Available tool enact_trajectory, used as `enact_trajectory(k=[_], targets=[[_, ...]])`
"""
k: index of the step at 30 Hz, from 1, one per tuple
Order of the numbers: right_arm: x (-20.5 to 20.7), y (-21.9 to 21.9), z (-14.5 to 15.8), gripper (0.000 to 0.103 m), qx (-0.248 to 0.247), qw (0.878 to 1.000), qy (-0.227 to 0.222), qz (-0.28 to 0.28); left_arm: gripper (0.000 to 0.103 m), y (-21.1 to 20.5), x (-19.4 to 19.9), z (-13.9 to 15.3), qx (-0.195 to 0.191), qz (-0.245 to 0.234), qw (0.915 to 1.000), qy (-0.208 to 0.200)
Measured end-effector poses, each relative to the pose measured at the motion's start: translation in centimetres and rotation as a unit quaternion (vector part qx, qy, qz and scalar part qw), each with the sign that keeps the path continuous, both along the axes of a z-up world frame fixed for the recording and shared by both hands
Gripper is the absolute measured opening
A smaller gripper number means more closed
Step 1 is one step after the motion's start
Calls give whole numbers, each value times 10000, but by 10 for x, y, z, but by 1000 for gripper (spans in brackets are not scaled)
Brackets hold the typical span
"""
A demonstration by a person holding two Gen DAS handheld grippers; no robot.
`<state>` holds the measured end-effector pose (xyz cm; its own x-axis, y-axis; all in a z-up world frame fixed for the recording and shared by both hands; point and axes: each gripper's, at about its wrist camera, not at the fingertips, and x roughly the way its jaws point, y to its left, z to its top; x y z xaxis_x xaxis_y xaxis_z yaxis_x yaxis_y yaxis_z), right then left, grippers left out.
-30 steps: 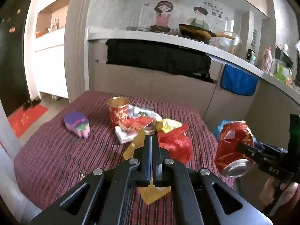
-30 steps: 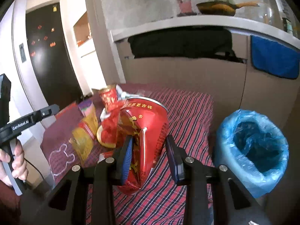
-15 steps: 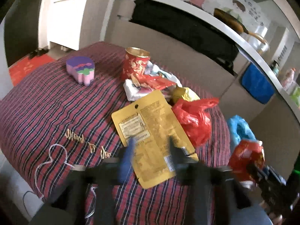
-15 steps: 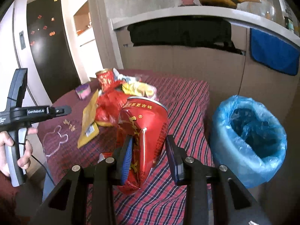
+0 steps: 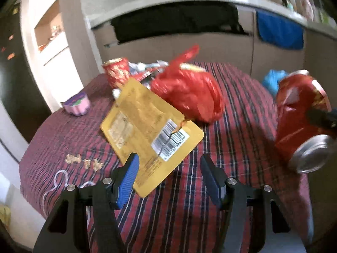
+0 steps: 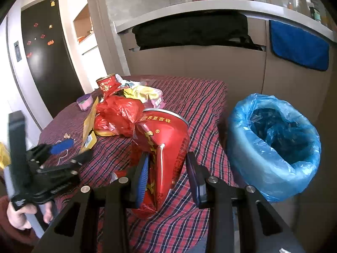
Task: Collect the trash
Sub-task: 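Lift the yellow wrapper with the left gripper toward the right gripper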
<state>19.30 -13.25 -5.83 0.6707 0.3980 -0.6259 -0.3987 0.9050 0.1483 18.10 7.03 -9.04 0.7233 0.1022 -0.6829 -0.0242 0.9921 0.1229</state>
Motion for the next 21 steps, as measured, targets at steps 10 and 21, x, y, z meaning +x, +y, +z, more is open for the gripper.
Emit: enact_trajectory(k=[10,21], targets=[[-5,11,2,32,-25,9999,-91,99,8,66,22,21,-889,481,9926,-676],[-13,36,23,32,-102,9986,-421,302,0,100,-16,66,-1113,531,9828,-1375]])
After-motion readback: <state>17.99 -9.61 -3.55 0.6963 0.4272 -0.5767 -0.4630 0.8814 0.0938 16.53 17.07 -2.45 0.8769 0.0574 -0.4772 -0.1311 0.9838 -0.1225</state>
